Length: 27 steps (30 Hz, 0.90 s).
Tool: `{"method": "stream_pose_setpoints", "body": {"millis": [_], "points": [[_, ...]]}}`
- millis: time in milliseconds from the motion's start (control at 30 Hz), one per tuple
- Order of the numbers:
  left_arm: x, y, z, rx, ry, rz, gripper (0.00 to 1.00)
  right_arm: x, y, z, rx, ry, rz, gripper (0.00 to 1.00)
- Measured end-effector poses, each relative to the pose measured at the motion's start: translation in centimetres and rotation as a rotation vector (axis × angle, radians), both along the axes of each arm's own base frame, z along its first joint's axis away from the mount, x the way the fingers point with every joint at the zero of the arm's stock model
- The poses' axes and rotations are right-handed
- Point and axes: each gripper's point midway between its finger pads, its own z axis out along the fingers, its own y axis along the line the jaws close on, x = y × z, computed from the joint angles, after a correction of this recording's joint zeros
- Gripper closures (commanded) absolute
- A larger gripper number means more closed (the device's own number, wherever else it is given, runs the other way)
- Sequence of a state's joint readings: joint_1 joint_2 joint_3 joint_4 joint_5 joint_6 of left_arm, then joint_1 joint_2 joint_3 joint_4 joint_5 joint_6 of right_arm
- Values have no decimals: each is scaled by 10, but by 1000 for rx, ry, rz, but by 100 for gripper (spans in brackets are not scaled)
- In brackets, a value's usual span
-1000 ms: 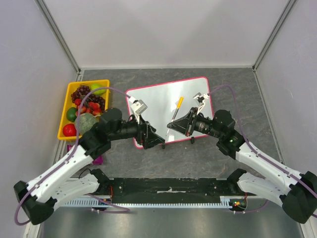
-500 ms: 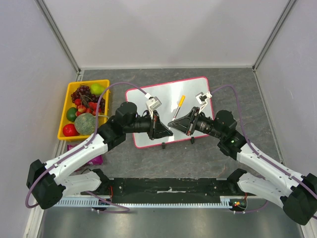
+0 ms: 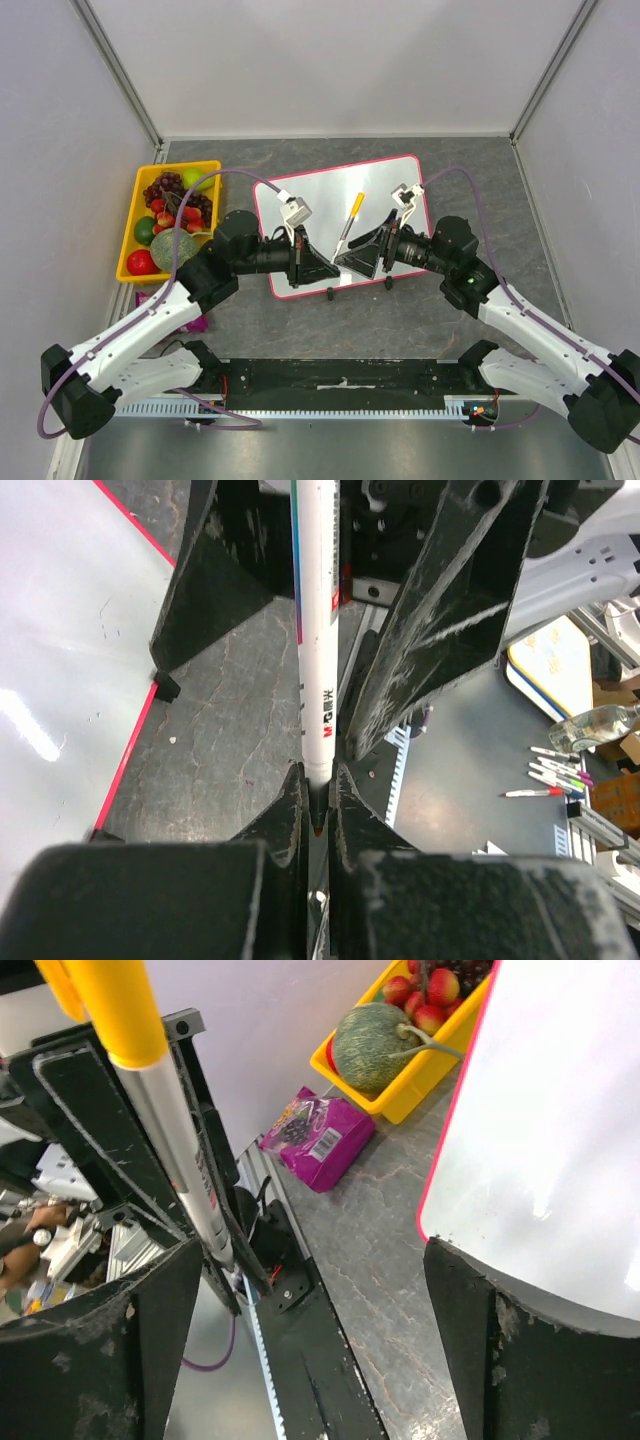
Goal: Write a sentence on the whiteboard
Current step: Pick up the whiteboard marker at the center of the board.
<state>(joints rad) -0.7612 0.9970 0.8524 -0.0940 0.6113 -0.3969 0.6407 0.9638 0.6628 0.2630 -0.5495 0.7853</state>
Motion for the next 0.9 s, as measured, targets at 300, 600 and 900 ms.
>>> {"method": "stream_pose_setpoints", "body": {"millis": [300,600,900], "points": [[-25,19,1,74,0,-64,98,-23,10,40,55,-118,212,2],[-42,27,-5,110,22,-130,98,-40,15,42,79,-118,348,41],[-47,27,-5,107,29,-156,98,-41,21,40,101,-61,387,59]]}}
